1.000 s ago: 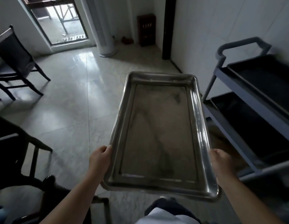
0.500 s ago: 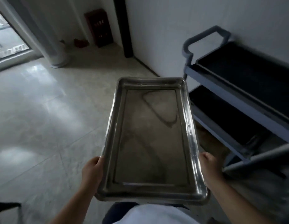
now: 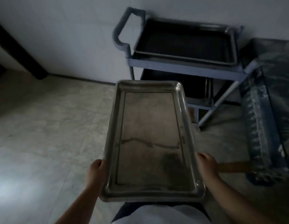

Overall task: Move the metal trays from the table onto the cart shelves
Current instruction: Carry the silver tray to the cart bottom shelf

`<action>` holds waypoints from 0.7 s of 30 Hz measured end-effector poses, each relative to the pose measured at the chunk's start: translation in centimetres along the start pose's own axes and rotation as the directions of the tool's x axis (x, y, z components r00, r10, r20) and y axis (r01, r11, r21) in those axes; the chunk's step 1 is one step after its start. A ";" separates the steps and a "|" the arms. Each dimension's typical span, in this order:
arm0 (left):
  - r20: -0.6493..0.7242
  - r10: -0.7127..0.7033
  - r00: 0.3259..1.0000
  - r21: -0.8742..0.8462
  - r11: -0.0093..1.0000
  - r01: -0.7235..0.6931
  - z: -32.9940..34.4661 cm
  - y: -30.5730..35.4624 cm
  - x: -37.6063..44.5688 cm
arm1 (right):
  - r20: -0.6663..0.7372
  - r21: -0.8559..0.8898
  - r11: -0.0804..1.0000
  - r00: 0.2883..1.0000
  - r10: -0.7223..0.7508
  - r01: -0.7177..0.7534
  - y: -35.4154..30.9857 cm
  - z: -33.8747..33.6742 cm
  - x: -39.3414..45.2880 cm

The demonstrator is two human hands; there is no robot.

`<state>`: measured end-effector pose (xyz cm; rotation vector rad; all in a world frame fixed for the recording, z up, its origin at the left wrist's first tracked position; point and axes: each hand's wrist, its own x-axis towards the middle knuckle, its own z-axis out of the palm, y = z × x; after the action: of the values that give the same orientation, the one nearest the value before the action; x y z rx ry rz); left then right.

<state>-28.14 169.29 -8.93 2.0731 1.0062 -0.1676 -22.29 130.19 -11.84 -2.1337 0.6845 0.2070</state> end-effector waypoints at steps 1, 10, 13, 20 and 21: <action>0.025 0.023 0.999 0.019 1.000 -0.023 -0.2 0.3 0.7 | -0.020 0.011 1.000 0.999 0.025 -0.025 0.4 0.1 -0.8; 0.194 0.103 0.976 0.090 0.988 -0.122 3.2 2.7 2.8 | -0.076 0.128 0.975 0.979 0.191 -0.180 4.2 -1.5 -2.0; 0.219 0.108 0.970 0.111 0.985 -0.134 5.5 2.8 2.8 | -0.094 0.114 0.973 0.972 0.214 -0.203 5.5 -1.8 -1.5; 0.236 0.069 0.969 0.219 0.968 -0.122 9.2 1.1 2.8 | -0.057 0.125 0.933 0.937 0.346 -0.337 9.6 -1.0 -1.5; 0.243 0.060 0.968 0.232 0.965 -0.118 9.6 1.0 2.8 | -0.043 0.118 0.929 0.932 0.359 -0.352 10.0 -0.8 -1.2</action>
<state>-23.53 163.74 -15.89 2.2528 0.7771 -0.5008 -28.81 125.28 -17.78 -1.9064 1.0965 0.2903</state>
